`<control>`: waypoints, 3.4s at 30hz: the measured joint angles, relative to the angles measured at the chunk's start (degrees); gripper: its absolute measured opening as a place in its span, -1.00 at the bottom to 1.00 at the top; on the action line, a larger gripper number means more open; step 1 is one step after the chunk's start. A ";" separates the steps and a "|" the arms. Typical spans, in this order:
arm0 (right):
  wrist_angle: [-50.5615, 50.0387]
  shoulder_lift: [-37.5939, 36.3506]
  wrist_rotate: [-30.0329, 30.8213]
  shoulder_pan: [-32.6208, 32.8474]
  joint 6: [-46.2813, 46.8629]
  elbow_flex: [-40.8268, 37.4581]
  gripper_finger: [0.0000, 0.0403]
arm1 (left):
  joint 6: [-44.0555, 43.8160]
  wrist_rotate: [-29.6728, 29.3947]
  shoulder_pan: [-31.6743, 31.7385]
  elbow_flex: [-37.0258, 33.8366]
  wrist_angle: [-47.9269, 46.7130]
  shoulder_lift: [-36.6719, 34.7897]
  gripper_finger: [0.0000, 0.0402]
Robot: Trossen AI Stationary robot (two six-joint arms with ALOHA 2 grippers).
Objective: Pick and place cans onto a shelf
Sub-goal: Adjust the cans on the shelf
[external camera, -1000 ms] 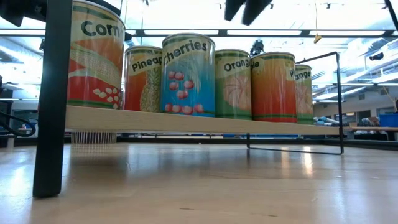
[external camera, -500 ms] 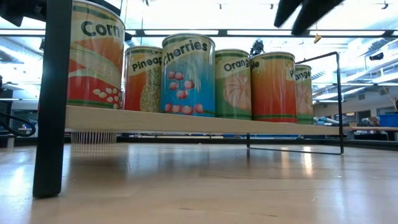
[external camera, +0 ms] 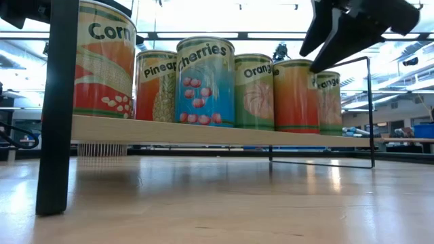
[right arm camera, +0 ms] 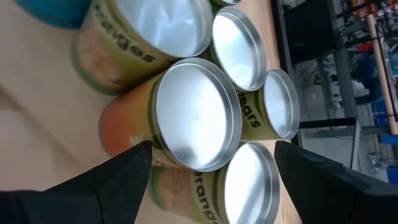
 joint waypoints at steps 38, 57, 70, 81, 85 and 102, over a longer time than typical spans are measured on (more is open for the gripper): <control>-23.65 -0.03 -5.04 2.85 15.07 4.20 0.72 | 0.02 -0.02 0.00 0.00 -0.11 0.00 0.77; -22.42 -0.01 -2.12 1.88 19.19 -4.87 0.72 | 0.02 -0.01 0.00 0.00 -0.02 0.00 0.77; -19.93 -0.01 -0.87 -3.04 19.15 -4.87 0.72 | 0.02 -0.02 0.00 0.00 -0.02 0.00 0.77; -18.25 0.02 0.30 -5.13 18.08 -4.87 0.72 | 0.02 -0.01 0.00 0.00 -0.02 0.00 0.77; -17.58 0.02 0.59 -5.11 18.08 -4.87 0.72 | 0.02 -0.02 0.00 0.00 -0.03 0.00 0.77; -15.84 0.02 2.12 -5.26 18.08 -4.87 0.72 | 0.02 -0.02 0.00 0.00 -0.02 0.00 0.77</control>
